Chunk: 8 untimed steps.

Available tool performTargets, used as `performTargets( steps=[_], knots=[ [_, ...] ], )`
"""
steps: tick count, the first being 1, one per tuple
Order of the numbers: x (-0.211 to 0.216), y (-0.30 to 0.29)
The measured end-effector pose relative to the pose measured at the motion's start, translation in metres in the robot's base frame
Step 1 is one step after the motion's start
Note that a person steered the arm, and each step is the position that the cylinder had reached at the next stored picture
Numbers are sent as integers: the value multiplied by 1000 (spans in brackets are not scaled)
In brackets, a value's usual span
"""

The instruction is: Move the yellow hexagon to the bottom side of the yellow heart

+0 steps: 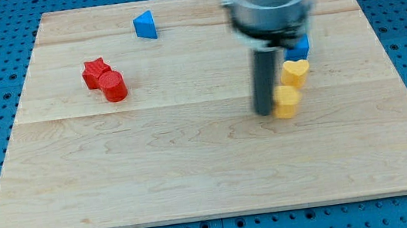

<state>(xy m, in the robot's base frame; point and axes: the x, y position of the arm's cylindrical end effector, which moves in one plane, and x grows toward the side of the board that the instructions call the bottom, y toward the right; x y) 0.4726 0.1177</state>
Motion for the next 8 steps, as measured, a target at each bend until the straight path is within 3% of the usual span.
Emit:
performTargets(
  steps=[1,2,3,4,5,6,7,8],
  knots=[
    [-1,17],
    [25,-34],
    [58,71],
    [25,136],
    [-12,117],
    [-22,87],
    [3,72],
    [17,108]
  ],
)
